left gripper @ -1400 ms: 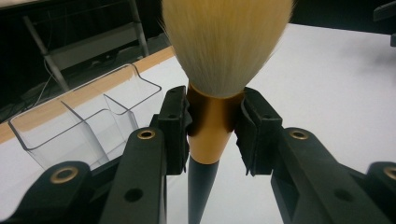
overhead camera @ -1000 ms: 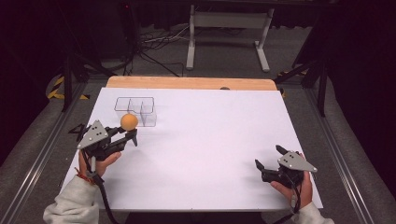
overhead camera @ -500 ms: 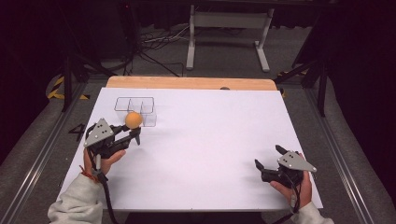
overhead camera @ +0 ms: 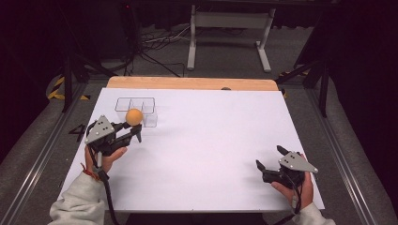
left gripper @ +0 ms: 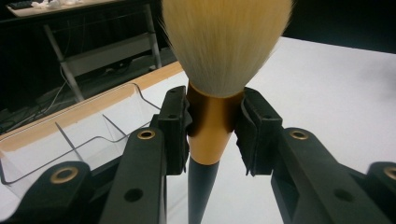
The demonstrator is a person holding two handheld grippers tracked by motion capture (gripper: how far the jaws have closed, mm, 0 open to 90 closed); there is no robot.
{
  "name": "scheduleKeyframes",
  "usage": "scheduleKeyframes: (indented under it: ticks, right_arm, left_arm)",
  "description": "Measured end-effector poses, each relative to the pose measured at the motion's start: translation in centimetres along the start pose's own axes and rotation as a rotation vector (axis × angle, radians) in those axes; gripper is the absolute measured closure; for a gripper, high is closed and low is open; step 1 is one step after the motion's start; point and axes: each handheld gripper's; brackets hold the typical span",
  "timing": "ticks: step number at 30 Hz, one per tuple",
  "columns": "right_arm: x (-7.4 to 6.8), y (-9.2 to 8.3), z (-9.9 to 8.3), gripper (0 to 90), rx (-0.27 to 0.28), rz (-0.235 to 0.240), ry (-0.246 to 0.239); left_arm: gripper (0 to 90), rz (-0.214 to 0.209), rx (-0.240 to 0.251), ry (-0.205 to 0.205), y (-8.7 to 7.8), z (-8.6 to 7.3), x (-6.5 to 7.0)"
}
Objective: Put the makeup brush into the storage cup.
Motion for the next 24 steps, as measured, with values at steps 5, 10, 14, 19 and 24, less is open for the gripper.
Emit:
scheduleKeyframes:
  ticks: [5,10,14,19,24]
  right_arm:
    - [0.0,0.0,0.0,10.3,0.0,-0.002,-0.002]
    - [0.0,0.0,0.0,10.4,0.003,-0.001,-0.001]
    - [0.0,0.0,0.0,10.3,0.001,-0.002,-0.001]
    - [0.1,-0.1,0.0,10.4,0.004,-0.006,0.004]
    - [0.1,-0.2,0.0,10.4,0.008,-0.008,0.004]
  left_arm:
    - [66.2,0.002,0.007,0.0,0.1,0.3,-0.1]
    - [66.2,0.0,0.015,-0.005,0.2,0.6,-0.2]
    - [66.2,0.003,0.021,-0.007,0.4,1.0,-0.3]
    - [66.2,0.003,0.026,-0.017,0.8,1.4,-0.4]
    - [66.2,-0.009,0.029,-0.041,1.0,1.6,-0.7]
Point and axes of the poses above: each handheld gripper's, and its own axes: y roughly forward along the jaws, z roughly out of its top, x roughly to its right, and after that the axes turned 12 degrees about -x, right-handed
